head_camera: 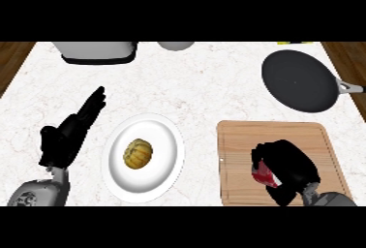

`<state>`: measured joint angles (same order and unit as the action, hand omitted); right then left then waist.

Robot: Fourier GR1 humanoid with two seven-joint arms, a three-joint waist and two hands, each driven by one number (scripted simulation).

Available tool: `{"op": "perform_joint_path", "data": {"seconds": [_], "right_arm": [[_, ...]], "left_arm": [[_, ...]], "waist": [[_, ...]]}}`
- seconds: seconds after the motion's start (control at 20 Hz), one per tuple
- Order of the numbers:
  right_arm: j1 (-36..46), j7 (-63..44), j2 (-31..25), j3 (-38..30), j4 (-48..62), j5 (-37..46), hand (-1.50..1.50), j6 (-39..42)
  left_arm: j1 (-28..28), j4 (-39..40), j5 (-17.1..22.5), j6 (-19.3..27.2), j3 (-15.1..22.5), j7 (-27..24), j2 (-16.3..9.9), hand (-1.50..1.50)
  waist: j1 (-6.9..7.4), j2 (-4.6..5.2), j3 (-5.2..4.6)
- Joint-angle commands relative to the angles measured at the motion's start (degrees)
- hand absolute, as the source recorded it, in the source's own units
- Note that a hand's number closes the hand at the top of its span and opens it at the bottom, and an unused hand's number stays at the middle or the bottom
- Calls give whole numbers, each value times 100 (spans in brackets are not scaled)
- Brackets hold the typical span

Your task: Pick the can from the cutting board and place it in the pan

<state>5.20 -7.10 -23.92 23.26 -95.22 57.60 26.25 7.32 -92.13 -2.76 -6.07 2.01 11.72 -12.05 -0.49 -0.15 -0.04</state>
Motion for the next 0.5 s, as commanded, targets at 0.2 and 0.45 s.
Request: {"op": "perform_joint_path", "data": {"seconds": [0.2, 0.45], "right_arm": [[-442, -1444, 1376, -217, -1382, 245, 150, -1208], [-551, -1158, 1216, -337, -2141, 778, 150, -2291]], "left_arm": [[-34, -182, 85, -107, -152, 129, -159, 0], [-41, -98, -9, -16, -103, 79, -45, 0]], "waist": [[-47, -37, 2], [-45, -17, 7]]}}
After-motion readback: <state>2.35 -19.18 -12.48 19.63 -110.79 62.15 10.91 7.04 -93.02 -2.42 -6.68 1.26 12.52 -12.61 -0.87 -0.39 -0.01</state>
